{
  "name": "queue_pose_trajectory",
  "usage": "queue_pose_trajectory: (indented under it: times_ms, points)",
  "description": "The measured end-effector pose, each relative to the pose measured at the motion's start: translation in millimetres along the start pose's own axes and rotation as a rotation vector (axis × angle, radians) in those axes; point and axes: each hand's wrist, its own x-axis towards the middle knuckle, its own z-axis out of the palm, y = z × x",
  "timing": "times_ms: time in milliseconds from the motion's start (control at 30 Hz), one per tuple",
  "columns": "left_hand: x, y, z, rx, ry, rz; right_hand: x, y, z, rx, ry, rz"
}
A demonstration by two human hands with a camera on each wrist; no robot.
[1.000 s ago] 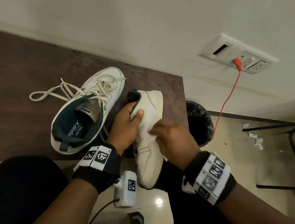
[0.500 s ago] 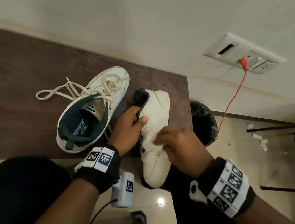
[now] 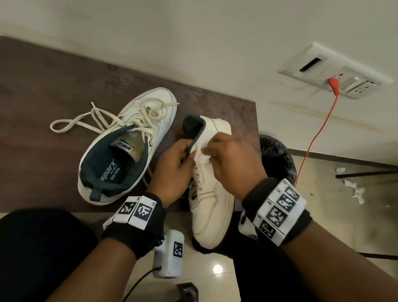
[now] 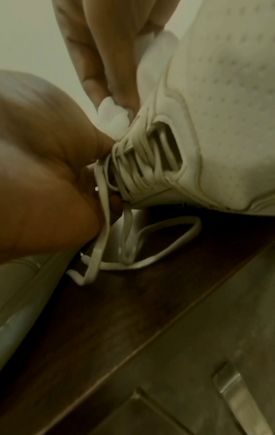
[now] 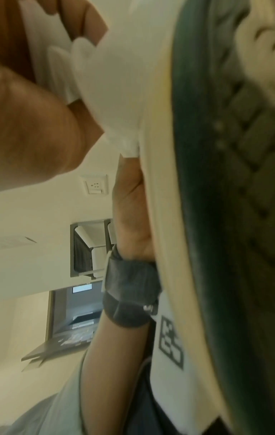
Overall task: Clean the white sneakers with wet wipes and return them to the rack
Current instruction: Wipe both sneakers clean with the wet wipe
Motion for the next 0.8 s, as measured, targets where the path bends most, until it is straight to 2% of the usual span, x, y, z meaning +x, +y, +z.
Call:
queue_pose_trajectory:
  times_ms: [233,367,467,533,600,800]
  points:
    - [3.1,-3.0,11.1,0.033,0.081,0.009,-64.3,-6.0,-6.0,0.007,-0.259,-0.117]
    - [3.5,-3.8,9.4,0.045,0.079,0.01,-78.3,-11.0,-6.7,0.056,-0.161,-0.092]
    - [3.6,-6.7,6.8,0.048,0.061,0.013,-53.1,-0.5,-5.4,0.018,-0.064,0.074]
    - [3.9,-7.4,6.1,0.057,0.068,0.004,-31.6,12.4,-5.6,0.026,-0.06,0.218]
    - [5.1,-9.4,5.4,0.072,0.084,-0.008,-20.6,20.0,-7.0,0.087,-0.059,0.284]
    - [5.5,-11.5,3.8,0.041,0.138,-0.072,-51.9,10.8,-2.1,0.182,-0.034,0.167]
